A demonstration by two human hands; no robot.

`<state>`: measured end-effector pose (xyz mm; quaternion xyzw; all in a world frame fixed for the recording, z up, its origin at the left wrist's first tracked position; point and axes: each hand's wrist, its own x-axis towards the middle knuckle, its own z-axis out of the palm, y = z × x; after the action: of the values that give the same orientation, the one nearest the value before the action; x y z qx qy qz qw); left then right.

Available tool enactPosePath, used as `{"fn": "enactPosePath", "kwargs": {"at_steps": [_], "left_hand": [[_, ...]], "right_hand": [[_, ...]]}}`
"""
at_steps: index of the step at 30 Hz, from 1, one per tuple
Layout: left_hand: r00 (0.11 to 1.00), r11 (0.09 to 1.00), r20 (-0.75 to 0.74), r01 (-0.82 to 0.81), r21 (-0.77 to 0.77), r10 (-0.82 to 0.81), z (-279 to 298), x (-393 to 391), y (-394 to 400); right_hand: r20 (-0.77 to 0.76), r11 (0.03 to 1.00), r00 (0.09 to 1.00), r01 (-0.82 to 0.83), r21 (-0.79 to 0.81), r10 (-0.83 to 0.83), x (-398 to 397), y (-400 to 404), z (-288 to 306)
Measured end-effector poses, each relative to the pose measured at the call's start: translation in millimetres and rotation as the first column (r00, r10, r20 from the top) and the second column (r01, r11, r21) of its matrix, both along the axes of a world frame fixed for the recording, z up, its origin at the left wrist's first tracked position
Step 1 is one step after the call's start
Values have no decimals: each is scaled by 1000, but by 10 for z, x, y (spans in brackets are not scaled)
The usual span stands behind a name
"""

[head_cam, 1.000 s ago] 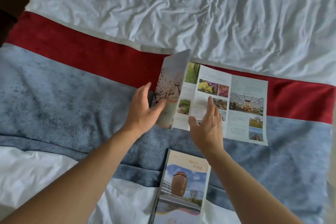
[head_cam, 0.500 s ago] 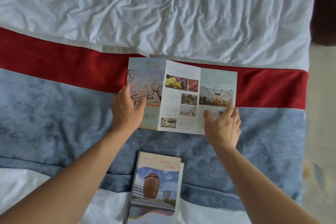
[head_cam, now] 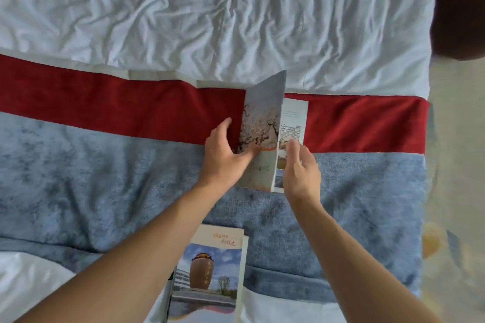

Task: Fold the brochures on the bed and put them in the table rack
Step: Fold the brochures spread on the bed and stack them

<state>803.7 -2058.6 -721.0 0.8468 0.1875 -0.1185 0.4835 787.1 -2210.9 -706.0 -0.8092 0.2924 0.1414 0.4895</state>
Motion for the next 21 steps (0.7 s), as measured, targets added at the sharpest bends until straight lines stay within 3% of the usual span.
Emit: {"fn": "enactPosePath", "kwargs": {"at_steps": [5, 12, 21], "left_hand": [[982, 972, -21, 186, 145, -185, -60, -79, -251], [982, 972, -20, 187, 140, -187, -72, -160, -222], [997, 991, -5, 78, 107, -78, 36, -417, 104]], "right_hand": [[1, 969, 983, 179, 172, -182, 36, -99, -19], [-21, 997, 998, 57, -44, -58, -50, -122, -205], [-4, 999, 1000, 3, -54, -3, -386, 127, -97]]}}
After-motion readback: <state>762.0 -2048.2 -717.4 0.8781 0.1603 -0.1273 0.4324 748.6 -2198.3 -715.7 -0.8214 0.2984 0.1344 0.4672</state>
